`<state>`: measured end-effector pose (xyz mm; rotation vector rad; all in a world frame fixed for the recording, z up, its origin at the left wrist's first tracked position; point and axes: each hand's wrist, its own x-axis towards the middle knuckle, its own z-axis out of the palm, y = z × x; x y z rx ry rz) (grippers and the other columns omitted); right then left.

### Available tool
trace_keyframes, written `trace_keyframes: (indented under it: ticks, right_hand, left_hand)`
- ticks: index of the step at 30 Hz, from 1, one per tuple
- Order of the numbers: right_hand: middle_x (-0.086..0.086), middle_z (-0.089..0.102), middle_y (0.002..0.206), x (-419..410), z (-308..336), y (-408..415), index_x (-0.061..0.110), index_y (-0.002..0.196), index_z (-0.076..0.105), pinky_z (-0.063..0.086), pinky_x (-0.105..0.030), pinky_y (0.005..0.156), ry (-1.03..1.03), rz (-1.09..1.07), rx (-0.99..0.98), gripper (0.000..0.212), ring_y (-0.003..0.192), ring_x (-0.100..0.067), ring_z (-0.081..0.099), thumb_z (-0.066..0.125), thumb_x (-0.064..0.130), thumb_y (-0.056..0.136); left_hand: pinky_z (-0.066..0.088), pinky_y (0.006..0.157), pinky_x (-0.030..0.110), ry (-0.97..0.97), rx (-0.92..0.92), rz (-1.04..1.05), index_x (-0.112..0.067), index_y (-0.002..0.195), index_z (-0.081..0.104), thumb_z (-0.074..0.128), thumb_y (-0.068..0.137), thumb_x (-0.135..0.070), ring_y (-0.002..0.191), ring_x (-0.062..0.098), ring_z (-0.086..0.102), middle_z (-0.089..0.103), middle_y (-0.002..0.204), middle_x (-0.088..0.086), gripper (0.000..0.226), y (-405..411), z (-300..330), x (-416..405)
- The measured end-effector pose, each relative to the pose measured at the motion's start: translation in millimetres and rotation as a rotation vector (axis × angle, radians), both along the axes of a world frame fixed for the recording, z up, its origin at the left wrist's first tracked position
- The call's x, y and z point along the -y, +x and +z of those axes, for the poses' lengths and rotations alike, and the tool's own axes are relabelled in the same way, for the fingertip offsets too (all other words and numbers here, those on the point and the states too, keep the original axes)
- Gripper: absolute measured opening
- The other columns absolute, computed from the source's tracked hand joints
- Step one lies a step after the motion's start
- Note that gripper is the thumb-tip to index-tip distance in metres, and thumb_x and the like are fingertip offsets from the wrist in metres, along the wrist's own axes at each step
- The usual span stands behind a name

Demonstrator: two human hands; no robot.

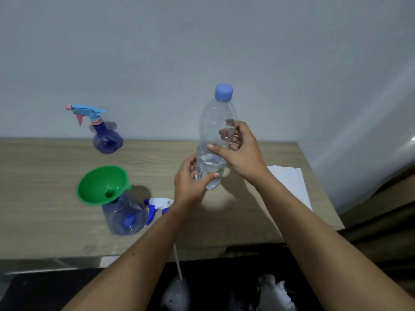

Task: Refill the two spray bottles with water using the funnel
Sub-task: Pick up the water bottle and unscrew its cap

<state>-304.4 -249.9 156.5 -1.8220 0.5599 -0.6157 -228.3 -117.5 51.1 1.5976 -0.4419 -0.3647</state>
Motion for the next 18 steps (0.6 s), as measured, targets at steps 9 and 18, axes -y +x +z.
trace_keyframes:
  ticks: [9, 18]
  right_hand:
    - [0.001, 0.071, 0.123, -65, 10, -102, 0.021, 0.139, 0.054, 0.058, -0.02, 0.094, 0.022, -0.029, -0.022, 0.077, 0.107, 0.003, 0.071, 0.096, 0.016, 0.074]
    - [0.008, 0.07, 0.12, -108, 9, -143, 0.019, 0.135, 0.053, 0.057, -0.023, 0.099, 0.017, -0.058, -0.026, 0.077, 0.116, -0.005, 0.069, 0.097, 0.012, 0.072]
  left_hand:
    - [0.058, 0.104, 0.039, 0.0, -0.034, -0.087, -0.02, 0.135, 0.06, 0.1, 0.063, -0.032, 0.118, 0.006, 0.07, 0.072, 0.129, -0.007, 0.083, -91, 8, -63]
    - [0.056, 0.107, 0.039, 0.048, -0.003, -0.127, -0.02, 0.138, 0.058, 0.101, 0.063, -0.036, 0.121, 0.008, 0.068, 0.07, 0.131, -0.007, 0.088, -126, 5, -107]
